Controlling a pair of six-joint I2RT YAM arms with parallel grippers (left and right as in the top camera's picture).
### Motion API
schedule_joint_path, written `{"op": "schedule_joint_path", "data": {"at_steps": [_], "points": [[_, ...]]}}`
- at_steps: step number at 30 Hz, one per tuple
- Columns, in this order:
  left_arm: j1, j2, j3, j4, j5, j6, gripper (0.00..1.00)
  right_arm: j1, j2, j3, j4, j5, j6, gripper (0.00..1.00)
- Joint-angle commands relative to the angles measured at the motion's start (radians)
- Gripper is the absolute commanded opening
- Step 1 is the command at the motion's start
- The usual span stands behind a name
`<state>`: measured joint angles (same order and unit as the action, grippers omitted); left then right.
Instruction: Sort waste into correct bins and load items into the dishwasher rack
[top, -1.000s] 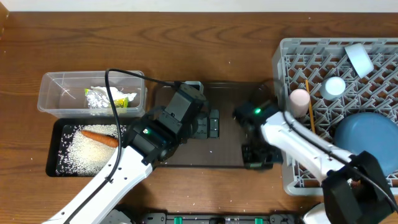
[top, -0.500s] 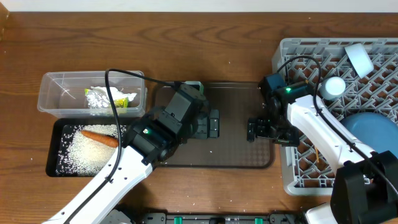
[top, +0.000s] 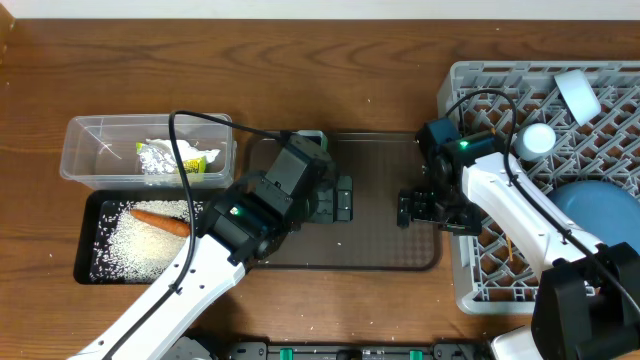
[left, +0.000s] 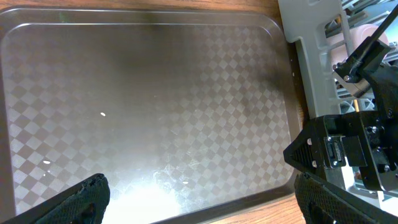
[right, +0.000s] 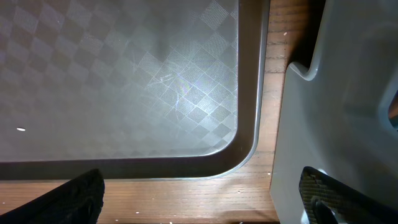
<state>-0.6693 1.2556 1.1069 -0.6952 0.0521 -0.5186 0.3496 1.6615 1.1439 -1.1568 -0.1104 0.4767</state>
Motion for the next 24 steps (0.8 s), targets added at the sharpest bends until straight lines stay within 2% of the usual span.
{"op": "schedule_joint_path", "data": {"at_steps": [1, 7, 13, 14, 15, 16, 17, 18, 20, 24], "points": [[0.002, 0.007, 0.002, -0.001, -0.012, 0.013, 0.98, -0.010, -0.008, 0.010, 0.002, 0.013, -0.014, 0.99], [0.002, 0.007, 0.002, -0.001, -0.012, 0.013, 0.98, 0.018, -0.057, 0.006, 0.002, 0.013, -0.014, 0.99], [0.002, 0.007, 0.002, -0.001, -0.012, 0.013, 0.98, 0.054, -0.274, 0.006, 0.006, 0.026, -0.015, 0.99], [0.002, 0.007, 0.002, -0.001, -0.012, 0.013, 0.98, 0.054, -0.339, 0.006, 0.015, 0.077, -0.014, 0.93], [0.002, 0.007, 0.002, -0.001, -0.011, 0.013, 0.98, 0.053, -0.393, 0.006, 0.027, 0.122, -0.014, 0.69], [0.002, 0.007, 0.002, -0.001, -0.012, 0.013, 0.98, 0.053, -0.459, 0.006, 0.051, 0.154, -0.014, 0.61], [0.002, 0.007, 0.002, -0.001, -0.012, 0.013, 0.98, 0.053, -0.516, 0.006, 0.079, 0.175, -0.014, 0.60], [0.002, 0.007, 0.002, -0.001, -0.011, 0.013, 0.98, 0.052, -0.583, 0.006, 0.121, 0.206, -0.014, 0.67], [0.002, 0.007, 0.002, -0.001, -0.012, 0.013, 0.98, 0.050, -0.700, 0.006, 0.201, 0.268, -0.014, 0.99], [0.002, 0.007, 0.002, -0.001, -0.011, 0.013, 0.98, 0.050, -0.910, 0.006, 0.291, 0.344, -0.014, 0.99]]}}
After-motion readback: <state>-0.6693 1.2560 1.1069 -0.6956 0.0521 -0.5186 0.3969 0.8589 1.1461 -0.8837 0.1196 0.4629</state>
